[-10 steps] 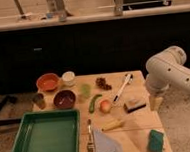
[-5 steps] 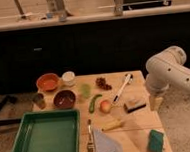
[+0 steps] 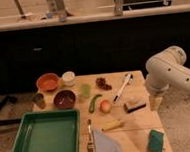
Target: Place apple in red bowl
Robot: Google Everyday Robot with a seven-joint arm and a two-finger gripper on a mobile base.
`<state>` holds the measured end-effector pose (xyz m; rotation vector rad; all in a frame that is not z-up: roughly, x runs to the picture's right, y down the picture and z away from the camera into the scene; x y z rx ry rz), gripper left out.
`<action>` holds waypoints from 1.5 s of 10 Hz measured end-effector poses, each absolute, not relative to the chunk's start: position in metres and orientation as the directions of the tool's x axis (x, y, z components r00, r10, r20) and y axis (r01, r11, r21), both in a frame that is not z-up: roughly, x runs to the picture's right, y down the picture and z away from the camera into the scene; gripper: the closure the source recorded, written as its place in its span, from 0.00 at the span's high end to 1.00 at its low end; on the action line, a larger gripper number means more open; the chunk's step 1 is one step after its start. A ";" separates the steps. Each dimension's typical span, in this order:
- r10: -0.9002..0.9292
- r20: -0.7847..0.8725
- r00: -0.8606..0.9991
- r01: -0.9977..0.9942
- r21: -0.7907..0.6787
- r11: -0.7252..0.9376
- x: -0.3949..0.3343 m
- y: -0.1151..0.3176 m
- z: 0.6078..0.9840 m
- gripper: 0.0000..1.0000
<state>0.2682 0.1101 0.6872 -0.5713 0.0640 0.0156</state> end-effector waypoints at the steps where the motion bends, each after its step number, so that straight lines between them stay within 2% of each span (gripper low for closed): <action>1: -0.003 -0.065 0.998 -0.033 -0.540 0.841 0.268 0.110 0.687 0.80; 11: -0.003 -0.065 0.998 -0.033 -0.541 0.840 0.268 0.110 0.688 0.80; 15: 0.006 0.061 0.998 0.030 -0.562 0.827 0.238 0.118 0.696 0.80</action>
